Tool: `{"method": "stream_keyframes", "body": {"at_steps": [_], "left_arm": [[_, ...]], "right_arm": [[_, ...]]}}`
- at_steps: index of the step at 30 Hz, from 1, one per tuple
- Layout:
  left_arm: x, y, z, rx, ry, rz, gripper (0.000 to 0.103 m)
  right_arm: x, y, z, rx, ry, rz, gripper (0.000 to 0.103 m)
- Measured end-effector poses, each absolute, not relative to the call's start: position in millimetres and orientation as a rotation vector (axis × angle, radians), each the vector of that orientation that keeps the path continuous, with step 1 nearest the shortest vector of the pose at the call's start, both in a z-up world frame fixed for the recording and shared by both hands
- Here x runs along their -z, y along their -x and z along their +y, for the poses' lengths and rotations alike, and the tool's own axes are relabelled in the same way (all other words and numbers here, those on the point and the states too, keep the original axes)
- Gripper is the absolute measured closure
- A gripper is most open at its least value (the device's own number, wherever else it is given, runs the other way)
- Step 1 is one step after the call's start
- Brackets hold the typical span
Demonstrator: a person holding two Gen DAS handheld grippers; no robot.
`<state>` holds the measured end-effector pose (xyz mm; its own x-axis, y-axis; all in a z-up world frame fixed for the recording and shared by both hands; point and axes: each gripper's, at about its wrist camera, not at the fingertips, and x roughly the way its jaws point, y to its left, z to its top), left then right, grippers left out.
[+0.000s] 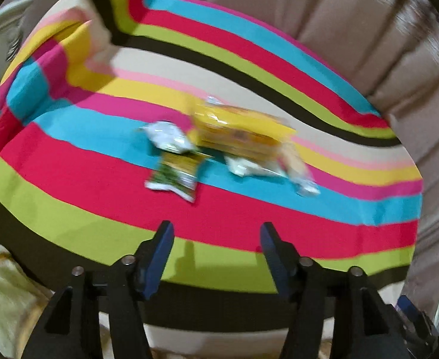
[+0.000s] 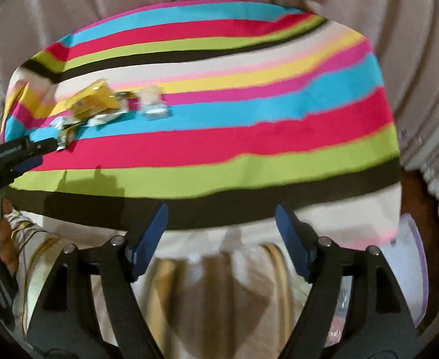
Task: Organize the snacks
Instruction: 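Grasp the green pea snack with the left gripper while the right gripper grasps the yellow bread packet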
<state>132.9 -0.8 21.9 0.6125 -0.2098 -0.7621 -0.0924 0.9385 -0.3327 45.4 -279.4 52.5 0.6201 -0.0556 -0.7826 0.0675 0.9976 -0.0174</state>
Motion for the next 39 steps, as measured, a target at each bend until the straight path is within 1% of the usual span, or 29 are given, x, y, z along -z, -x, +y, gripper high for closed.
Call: {"method": "stream_keyframes", "body": {"at_steps": [5, 16, 18, 26, 27, 28, 31, 38, 39], "left_arm": [[-11.4, -156.3, 21.1, 0.074, 0.387, 0.934, 0.040], [-2.0, -195.8, 28.8, 0.092, 0.289, 0.957, 0.039], [-0.7, -200.8, 27.1, 0.100, 0.272, 0.955, 0.039], [5.5, -210.9, 30.0, 0.143, 0.281, 0.957, 0.039], [7.0, -212.1, 32.8, 0.143, 0.292, 0.958, 0.042], [8.1, -214.2, 36.2, 0.138, 0.299, 0.960, 0.047], [10.0, -216.2, 41.3, 0.140, 0.310, 0.962, 0.058], [10.4, -215.7, 43.1, 0.158, 0.311, 0.959, 0.062], [10.7, -216.0, 44.0, 0.157, 0.316, 0.959, 0.064]], "right_arm": [[-65.9, -71.9, -240.5, -0.013, 0.120, 0.852, 0.020], [-95.5, -154.8, -149.7, -0.188, 0.482, 0.705, 0.013], [-94.3, -171.8, -131.9, -0.225, 0.553, 0.693, 0.011], [-62.7, -224.4, -74.6, -0.378, 0.784, 0.714, 0.011], [-56.5, -231.3, -68.7, -0.391, 0.813, 0.725, 0.011], [-51.8, -236.3, -64.4, -0.400, 0.836, 0.730, 0.011], [-42.3, -252.9, -55.6, -0.444, 0.862, 0.760, 0.011], [-29.5, -274.0, -49.8, -0.505, 0.848, 0.803, 0.011], [-24.5, -272.5, -47.4, -0.512, 0.857, 0.805, 0.014]]}}
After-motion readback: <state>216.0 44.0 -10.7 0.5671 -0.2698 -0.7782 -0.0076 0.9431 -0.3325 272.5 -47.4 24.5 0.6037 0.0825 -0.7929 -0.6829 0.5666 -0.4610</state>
